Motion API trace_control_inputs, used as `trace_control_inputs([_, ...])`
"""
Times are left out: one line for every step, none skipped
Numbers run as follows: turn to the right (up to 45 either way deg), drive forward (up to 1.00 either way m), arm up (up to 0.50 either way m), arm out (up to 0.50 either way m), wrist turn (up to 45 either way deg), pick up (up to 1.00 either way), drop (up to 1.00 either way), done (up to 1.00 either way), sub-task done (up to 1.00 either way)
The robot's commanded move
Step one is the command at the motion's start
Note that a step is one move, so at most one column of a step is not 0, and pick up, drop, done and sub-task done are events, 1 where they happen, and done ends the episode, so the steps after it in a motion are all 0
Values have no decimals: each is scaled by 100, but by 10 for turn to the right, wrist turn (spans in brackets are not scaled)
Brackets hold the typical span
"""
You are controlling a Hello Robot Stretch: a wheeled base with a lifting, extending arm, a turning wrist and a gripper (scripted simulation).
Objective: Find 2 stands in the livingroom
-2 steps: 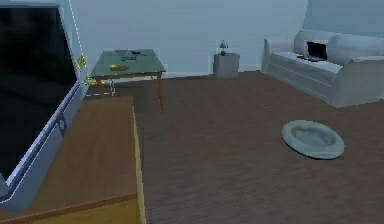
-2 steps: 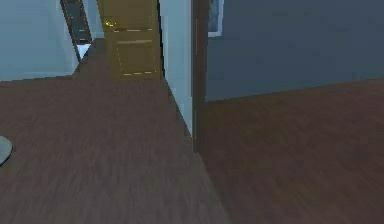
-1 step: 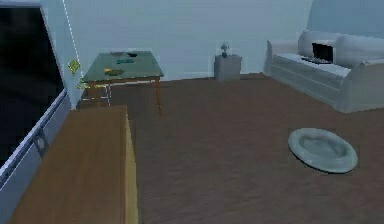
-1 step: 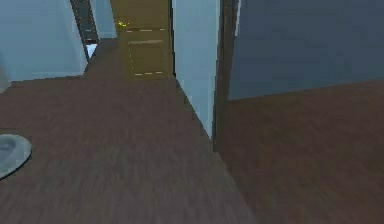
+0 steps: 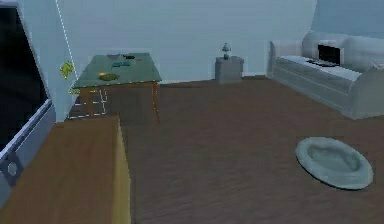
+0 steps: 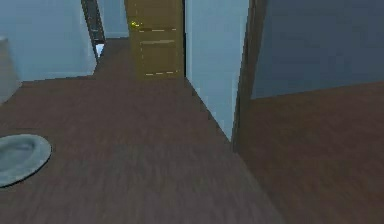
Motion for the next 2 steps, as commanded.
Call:
trace_control_inputs([300, 0, 0, 0, 0, 0, 0, 0, 0])
trace_control_inputs([0, 50, 0, 0, 0, 0, 0, 0, 0])
